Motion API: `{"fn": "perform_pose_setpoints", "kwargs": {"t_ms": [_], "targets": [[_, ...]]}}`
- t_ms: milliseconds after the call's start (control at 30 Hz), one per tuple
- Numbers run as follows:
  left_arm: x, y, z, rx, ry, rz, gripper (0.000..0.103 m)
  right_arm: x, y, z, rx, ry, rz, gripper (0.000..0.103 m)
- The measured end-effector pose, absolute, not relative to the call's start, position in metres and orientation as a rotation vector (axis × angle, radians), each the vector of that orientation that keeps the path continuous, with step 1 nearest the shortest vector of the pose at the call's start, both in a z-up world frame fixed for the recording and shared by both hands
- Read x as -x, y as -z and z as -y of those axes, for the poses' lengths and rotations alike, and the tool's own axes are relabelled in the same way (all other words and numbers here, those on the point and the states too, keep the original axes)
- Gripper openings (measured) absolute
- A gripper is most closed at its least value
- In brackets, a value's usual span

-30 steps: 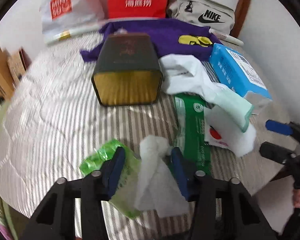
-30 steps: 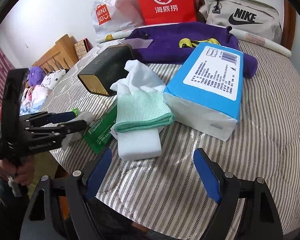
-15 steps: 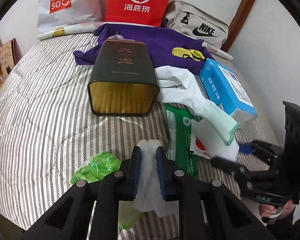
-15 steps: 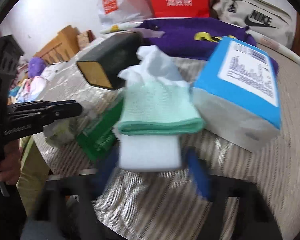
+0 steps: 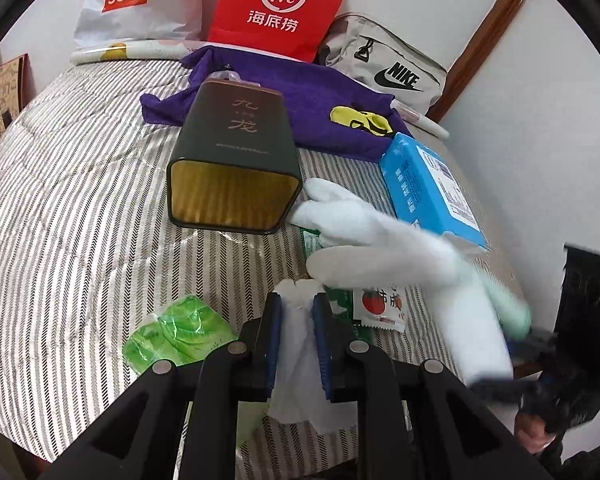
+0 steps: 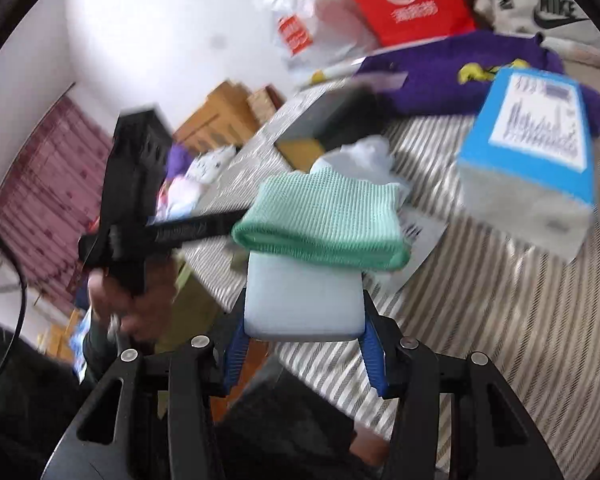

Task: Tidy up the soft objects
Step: 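Grasp the white glove with green cuff with the right tool while the left tool holds the white cloth, then carry the glove with the right tool while the left tool carries the white cloth toward the purple towel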

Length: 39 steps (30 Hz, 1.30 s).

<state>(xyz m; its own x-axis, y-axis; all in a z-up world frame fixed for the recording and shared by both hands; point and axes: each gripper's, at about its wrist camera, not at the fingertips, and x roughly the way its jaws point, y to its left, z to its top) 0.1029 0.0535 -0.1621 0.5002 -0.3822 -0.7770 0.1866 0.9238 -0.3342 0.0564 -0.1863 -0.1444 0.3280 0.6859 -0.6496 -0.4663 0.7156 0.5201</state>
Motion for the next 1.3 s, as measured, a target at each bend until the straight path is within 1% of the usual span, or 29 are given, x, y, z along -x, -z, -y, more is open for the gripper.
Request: {"fn": "perform_pose_setpoints", "kwargs": {"t_ms": [100, 200, 300, 367, 533, 600, 800, 1100, 1167, 1200, 1233, 1267, 1300], "targets": [[-0.101, 0.16, -0.054, 0.224, 0.345, -0.986, 0.016, -0.063, 0.145, 0.183, -0.153, -0.62, -0.989, 0.049], [-0.102, 0.161, -0.053, 0.219, 0.338, -0.993, 0.016, -0.058, 0.162, 0.173, -0.027, -0.593, -1.052, 0.049], [-0.102, 0.163, -0.052, 0.212, 0.339, -1.0, 0.016, -0.048, 0.174, 0.174, 0.035, -0.598, -1.095, 0.05], [-0.103, 0.163, -0.051, 0.21, 0.337, -1.003, 0.016, -0.046, 0.172, 0.177, 0.046, -0.599, -1.072, 0.05], [-0.103, 0.165, -0.053, 0.216, 0.338, -1.007, 0.016, -0.057, 0.164, 0.191, -0.064, -0.599, -1.044, 0.064], [-0.103, 0.166, -0.054, 0.22, 0.336, -1.01, 0.016, -0.069, 0.165, 0.194, -0.133, -0.601, -1.048, 0.067], [-0.104, 0.169, -0.058, 0.221, 0.338, -1.019, 0.017, -0.103, 0.172, 0.195, -0.298, -0.581, -1.082, 0.067], [-0.105, 0.172, -0.058, 0.217, 0.339, -1.028, 0.017, -0.121, 0.16, 0.196, -0.377, -0.571, -1.037, 0.067], [-0.106, 0.172, -0.059, 0.219, 0.336, -1.029, 0.017, -0.124, 0.16, 0.199, -0.399, -0.557, -1.021, 0.064], [-0.105, 0.172, -0.059, 0.221, 0.336, -1.029, 0.017, -0.126, 0.16, 0.2, -0.4, -0.545, -1.019, 0.049], [-0.106, 0.171, -0.059, 0.222, 0.336, -1.029, 0.017, -0.128, 0.161, 0.2, -0.392, -0.536, -1.024, 0.021], [-0.105, 0.171, -0.059, 0.221, 0.336, -1.029, 0.017, -0.13, 0.163, 0.199, -0.382, -0.537, -1.029, 0.008], [-0.105, 0.17, -0.058, 0.217, 0.337, -1.027, 0.017, -0.129, 0.163, 0.199, -0.376, -0.543, -1.023, 0.007]]}}
